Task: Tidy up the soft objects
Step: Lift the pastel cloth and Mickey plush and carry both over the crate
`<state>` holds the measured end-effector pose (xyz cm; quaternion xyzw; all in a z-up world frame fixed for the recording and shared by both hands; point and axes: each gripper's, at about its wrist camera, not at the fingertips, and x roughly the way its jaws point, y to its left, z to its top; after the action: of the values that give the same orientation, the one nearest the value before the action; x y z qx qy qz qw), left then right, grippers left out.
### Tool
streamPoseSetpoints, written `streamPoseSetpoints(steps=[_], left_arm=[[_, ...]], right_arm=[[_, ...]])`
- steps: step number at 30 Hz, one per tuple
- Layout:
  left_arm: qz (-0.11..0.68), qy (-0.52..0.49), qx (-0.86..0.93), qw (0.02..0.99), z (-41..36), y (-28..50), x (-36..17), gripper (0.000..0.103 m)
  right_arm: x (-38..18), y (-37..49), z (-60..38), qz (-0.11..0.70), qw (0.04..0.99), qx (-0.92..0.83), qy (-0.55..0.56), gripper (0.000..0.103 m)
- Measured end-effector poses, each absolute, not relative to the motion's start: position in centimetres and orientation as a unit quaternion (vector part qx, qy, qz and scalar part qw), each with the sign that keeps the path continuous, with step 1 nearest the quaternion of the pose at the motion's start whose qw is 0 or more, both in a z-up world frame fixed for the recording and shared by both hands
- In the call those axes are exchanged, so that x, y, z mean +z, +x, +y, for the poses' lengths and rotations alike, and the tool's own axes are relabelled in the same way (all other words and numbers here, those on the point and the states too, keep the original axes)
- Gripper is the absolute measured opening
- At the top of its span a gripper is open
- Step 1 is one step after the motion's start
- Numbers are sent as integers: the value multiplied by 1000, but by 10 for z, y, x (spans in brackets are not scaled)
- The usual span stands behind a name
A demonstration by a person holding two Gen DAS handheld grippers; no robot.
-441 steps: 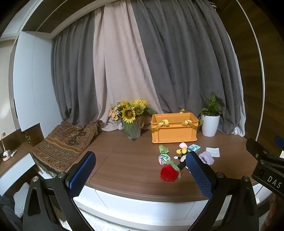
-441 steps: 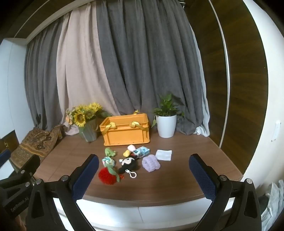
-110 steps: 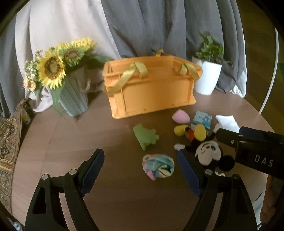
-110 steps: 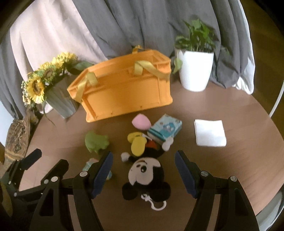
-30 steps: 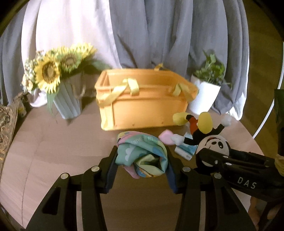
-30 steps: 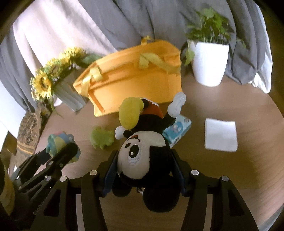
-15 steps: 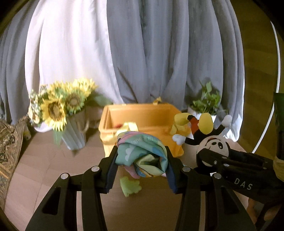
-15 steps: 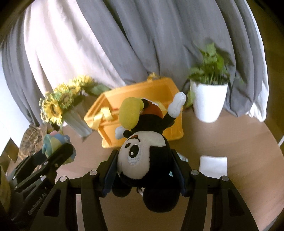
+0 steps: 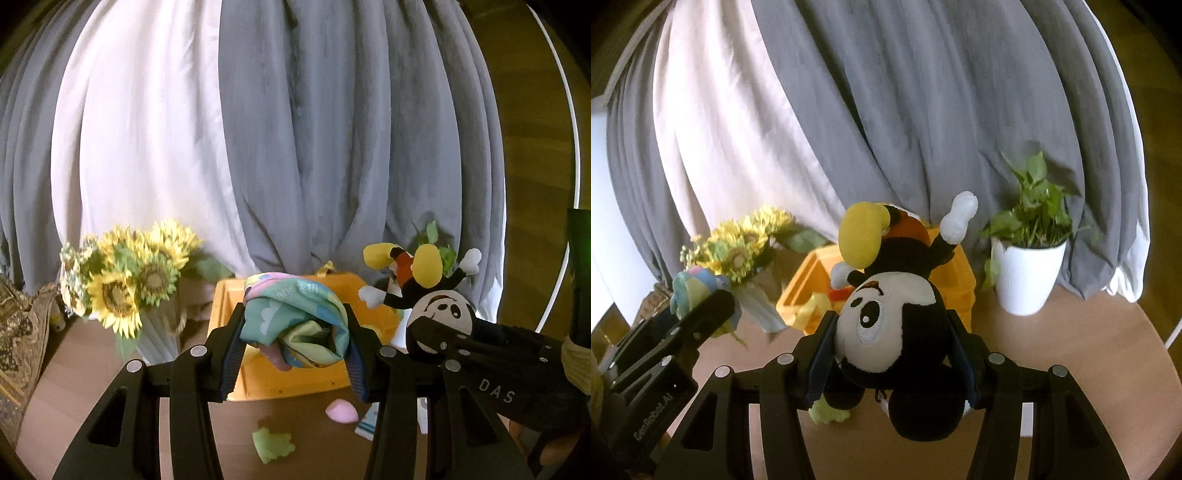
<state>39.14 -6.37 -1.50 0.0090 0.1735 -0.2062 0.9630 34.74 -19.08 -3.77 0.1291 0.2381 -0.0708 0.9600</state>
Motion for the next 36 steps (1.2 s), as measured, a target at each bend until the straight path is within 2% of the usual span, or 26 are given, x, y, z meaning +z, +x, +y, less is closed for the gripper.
streamPoseSetpoints(steps=[21,36], left_arm=[[131,10,-203,970,-69,457,5,47],[177,21,-194,965,-91,533,-26,47]], right_arm=[[-5,401,-202,183,975,-64,108,58],[-24,476,-229,210,969,-64,110,58]])
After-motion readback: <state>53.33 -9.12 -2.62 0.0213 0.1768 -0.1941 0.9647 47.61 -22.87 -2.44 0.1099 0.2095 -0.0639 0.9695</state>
